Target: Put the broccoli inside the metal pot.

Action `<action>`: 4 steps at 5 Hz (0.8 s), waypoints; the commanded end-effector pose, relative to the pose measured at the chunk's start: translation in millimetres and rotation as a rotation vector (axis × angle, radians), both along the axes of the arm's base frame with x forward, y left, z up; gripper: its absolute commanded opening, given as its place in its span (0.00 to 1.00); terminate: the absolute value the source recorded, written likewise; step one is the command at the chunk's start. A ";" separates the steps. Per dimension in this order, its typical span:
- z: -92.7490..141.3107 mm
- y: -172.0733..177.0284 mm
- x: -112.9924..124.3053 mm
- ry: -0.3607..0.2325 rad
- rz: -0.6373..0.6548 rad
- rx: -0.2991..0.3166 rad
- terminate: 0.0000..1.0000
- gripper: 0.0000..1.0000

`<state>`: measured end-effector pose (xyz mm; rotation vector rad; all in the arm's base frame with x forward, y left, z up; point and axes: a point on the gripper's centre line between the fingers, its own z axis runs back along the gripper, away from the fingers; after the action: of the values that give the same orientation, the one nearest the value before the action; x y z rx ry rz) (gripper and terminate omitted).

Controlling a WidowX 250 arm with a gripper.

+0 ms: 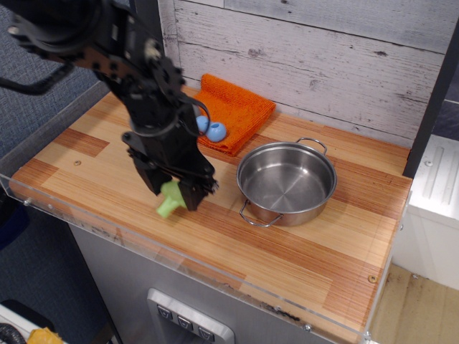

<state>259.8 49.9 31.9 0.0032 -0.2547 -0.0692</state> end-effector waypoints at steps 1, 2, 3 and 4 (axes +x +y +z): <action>45.1 18.0 2.4 -0.107 0.051 0.008 0.00 0.00; 56.6 6.6 7.9 -0.138 0.051 -0.005 0.00 0.00; 69.2 -12.3 19.4 -0.168 0.015 -0.005 0.00 0.00; 76.7 -33.5 32.1 -0.193 -0.031 -0.011 0.00 0.00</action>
<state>289.1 12.5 96.0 -0.0125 -0.4094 -0.1037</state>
